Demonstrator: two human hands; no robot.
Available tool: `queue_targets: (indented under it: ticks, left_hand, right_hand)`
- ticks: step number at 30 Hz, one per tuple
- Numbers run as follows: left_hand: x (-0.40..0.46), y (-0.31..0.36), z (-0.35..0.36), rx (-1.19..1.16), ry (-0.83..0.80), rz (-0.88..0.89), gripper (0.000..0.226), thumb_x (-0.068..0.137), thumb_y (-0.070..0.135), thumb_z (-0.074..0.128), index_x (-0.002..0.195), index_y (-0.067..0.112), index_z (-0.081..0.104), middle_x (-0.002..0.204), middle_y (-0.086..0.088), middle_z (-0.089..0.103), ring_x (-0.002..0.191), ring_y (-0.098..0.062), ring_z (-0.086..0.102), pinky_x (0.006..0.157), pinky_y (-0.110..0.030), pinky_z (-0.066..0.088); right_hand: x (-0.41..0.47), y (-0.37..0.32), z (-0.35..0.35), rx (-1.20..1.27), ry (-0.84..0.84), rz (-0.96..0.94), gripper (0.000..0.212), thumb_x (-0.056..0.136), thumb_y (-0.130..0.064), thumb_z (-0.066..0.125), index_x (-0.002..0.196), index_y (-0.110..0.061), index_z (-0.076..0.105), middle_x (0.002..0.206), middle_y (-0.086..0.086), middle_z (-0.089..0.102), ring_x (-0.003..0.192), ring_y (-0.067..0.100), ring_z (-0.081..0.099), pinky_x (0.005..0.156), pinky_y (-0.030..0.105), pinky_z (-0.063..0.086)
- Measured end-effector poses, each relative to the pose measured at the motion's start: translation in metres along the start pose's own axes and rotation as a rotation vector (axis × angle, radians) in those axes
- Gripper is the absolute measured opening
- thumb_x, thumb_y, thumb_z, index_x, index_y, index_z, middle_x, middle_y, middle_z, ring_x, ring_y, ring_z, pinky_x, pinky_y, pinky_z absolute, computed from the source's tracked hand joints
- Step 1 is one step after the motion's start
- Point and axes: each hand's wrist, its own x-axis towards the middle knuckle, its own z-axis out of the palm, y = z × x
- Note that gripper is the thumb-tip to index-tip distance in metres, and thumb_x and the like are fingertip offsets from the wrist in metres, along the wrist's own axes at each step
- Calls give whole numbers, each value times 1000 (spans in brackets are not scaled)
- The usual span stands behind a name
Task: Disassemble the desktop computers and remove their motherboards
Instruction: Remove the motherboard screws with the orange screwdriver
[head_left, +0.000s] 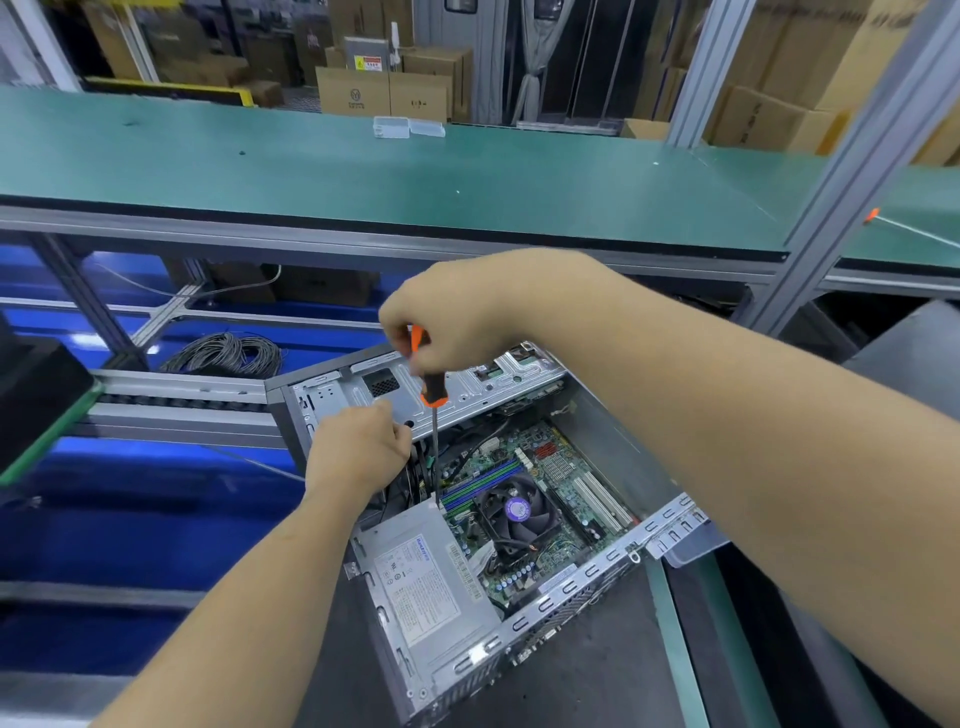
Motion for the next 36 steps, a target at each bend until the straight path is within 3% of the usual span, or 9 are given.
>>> queue_targets:
  ticks: [6,10,12,17,20,24,28,31,36]
  left_hand:
    - [-1,-1,0,11,15,13,23,91,33,40,81,15,51,58,0,49,57,-25,49,55,-32,35]
    - [-1,-1,-1,-2,6,12,23,90,32,39,79,14,49,59,-1,51,57,-24,50,53,-32,35]
    - [-1,-1,0,5,9,13,22,90,32,39,79,15,48,58,0,50,56,-23,48,54,-32,33]
    - [-1,-1,-1,-7,13,5,22,90,32,40,76,16,46,57,1,47,53,-21,44,53,-32,33]
    - [-1,-1,0,-3,20,10,22,90,31,41,77,16,48,56,1,49,53,-21,46,53,-32,34]
    - [-1,-2,1,-4,21,8,22,90,31,43,76,15,48,57,0,50,53,-22,48,52,-31,33]
    - [-1,-2,2,-7,18,5,21,90,31,42,77,16,48,56,1,49,51,-19,45,51,-30,31]
    - [-2,-1,0,-11,22,2,22,90,30,42,75,15,47,56,0,50,52,-22,47,52,-31,33]
    - [-2,0,-2,1,11,11,22,91,29,42,77,14,48,58,-1,51,55,-23,49,52,-31,33]
  right_hand:
    - [0,-2,0,-107,41,96,39,102,-49,47,85,-14,53,78,0,50,63,16,49,52,30,32]
    - [-2,0,-2,10,-64,18,29,95,-37,62,117,-19,58,95,-2,56,75,19,66,64,35,54]
    - [-3,-1,-3,-71,-24,89,40,99,-52,51,92,-14,57,82,0,55,52,9,58,49,29,40]
    - [-1,0,-1,12,-62,13,30,95,-43,60,113,-19,60,104,0,60,84,20,65,69,34,51]
    - [-2,1,-2,-137,-19,124,46,101,-54,43,80,-15,53,77,-1,56,50,11,55,49,26,35]
    - [-2,8,-1,-16,-46,2,18,95,-31,62,108,-20,57,102,-2,60,86,22,56,70,31,43]
    - [-1,9,0,-83,-15,108,39,100,-49,49,83,-14,55,74,-1,55,66,21,57,54,31,37]
    - [-1,6,-1,-1,-55,17,20,96,-34,59,109,-19,61,90,-5,56,88,26,64,75,41,54]
    - [1,2,-2,-46,-3,59,33,101,-43,49,87,-14,59,77,1,61,44,6,60,53,28,43]
